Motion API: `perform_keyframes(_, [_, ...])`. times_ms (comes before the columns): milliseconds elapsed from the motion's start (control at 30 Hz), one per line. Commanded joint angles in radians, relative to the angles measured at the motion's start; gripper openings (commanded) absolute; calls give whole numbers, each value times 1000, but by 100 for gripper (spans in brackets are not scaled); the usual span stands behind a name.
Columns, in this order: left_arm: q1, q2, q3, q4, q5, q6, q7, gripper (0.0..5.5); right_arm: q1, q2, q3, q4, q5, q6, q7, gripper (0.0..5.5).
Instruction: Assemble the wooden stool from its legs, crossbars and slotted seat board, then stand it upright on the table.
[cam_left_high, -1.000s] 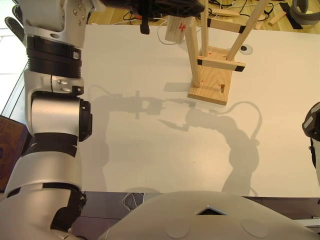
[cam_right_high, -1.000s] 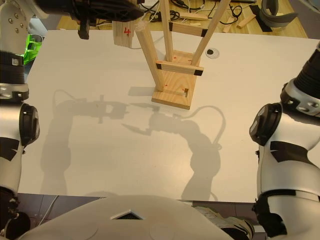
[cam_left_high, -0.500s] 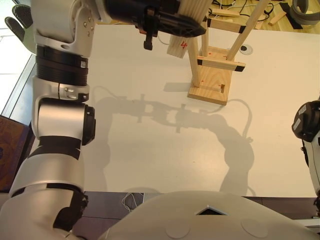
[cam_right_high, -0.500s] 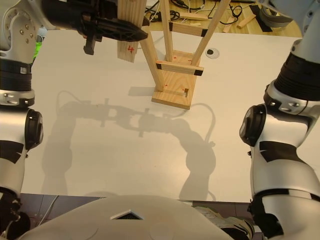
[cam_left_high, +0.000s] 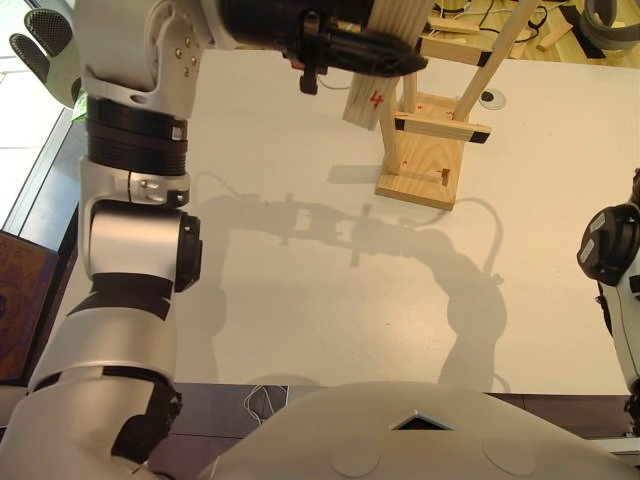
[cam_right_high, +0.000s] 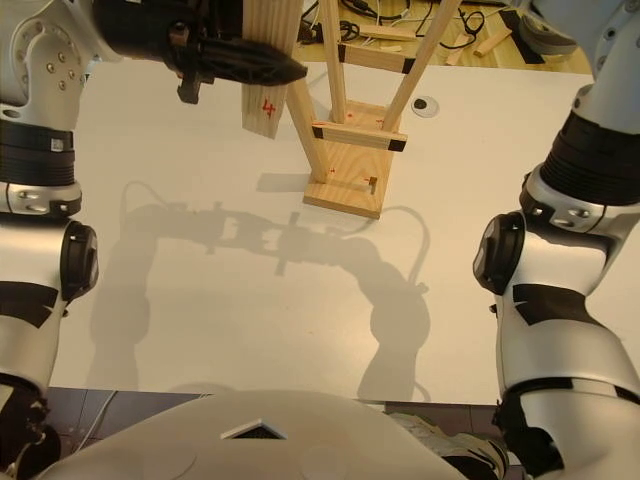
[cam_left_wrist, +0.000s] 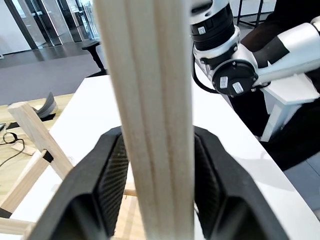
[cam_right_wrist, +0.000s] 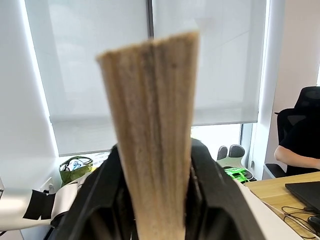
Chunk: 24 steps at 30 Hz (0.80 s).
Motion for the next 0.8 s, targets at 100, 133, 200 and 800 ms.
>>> perform_keyframes(100, [-18, 3, 111, 35, 6, -19, 155, 275, 29, -19, -53, -6, -18, -37, -50, 103])
perform_keyframes(133, [-1, 18, 131, 28, -1, -14, 164, 287, 38, -27, -69, -8, -21, -43, -63, 101])
perform_keyframes(200, [72, 59, 195, -21, -22, 8, 204, 292, 58, -52, -116, -8, -27, -54, -96, 100])
perform_keyframes(800, [231, -340, 132, 408, 281, -475, 770, 292, 394, -150, -306, 66, -256, -282, -277, 100])
